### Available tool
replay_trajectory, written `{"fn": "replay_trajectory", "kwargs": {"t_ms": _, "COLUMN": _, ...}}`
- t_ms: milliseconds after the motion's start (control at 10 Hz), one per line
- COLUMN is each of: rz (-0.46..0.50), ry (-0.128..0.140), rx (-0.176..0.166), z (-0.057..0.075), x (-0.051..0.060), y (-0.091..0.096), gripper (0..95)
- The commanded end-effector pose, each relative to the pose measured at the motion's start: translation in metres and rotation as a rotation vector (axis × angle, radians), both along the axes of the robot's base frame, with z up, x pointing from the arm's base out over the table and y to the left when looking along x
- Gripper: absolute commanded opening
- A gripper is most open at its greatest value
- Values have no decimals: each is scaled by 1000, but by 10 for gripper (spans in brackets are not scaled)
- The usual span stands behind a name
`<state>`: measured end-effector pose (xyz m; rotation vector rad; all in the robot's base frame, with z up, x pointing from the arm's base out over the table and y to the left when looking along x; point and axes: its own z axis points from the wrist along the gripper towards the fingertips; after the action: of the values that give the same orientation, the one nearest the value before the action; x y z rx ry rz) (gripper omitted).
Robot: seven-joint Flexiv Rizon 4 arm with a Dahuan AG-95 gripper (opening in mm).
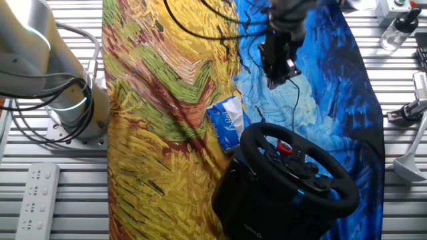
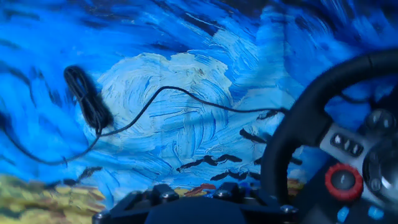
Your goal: Rotate the steering wheel 90 degrees clockwise
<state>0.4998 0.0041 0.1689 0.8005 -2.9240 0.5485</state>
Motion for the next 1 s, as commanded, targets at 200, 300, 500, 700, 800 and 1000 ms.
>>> {"fn": "replay_trajectory", "kwargs": {"t_ms": 200, "rz": -1, "ry": 17, "rx": -187, "z": 0, "x": 1, "y": -1, "gripper": 0}}
{"fn": "replay_trajectory", "kwargs": {"t_ms": 300, "rz": 6, "ry": 21, "rx": -188, "z": 0, "x": 1, "y": -1, "gripper": 0}}
{"fn": "replay_trajectory", "kwargs": {"t_ms": 500, "rz": 18, "ry": 23, "rx": -185, "z": 0, "x": 1, "y": -1, "gripper": 0}}
{"fn": "replay_trajectory", "kwargs": {"t_ms": 700, "rz": 34, "ry": 31, "rx": -151, "z": 0, "x": 1, "y": -1, "gripper": 0}}
{"fn": "replay_trajectory", "kwargs": {"t_ms": 800, "rz": 46, "ry": 35, "rx": -105, "z": 0, "x": 1, "y": -1, "gripper": 0}}
{"fn": "replay_trajectory", "kwargs": {"t_ms": 1000, "rz": 67, "ry": 42, "rx": -36, "z": 0, "x": 1, "y": -1, "gripper": 0}}
